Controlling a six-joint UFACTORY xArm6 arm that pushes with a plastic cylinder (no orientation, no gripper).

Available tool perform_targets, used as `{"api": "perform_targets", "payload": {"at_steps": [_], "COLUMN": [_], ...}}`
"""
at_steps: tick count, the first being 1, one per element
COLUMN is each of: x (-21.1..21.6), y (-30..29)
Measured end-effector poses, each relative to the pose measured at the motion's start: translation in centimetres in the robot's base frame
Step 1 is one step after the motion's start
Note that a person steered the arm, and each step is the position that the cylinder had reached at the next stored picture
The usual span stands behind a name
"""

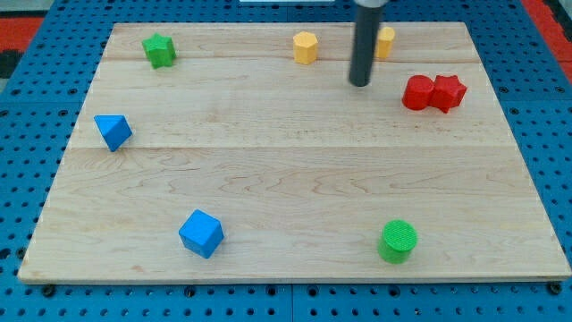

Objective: Slide the green circle towards the center right

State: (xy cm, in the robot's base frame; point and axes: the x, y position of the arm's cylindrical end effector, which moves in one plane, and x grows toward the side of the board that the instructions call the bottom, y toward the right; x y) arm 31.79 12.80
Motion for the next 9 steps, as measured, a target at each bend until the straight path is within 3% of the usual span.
{"api": "perform_targets", "payload": {"at_steps": [2,3,4,5,6,8,9], "x": [-5.9,-0.2,8.9,23.4,30.0,29.6,23.0], "y": [14.5,18.0,18.3,18.0,13.3,-2.1,-2.6]}}
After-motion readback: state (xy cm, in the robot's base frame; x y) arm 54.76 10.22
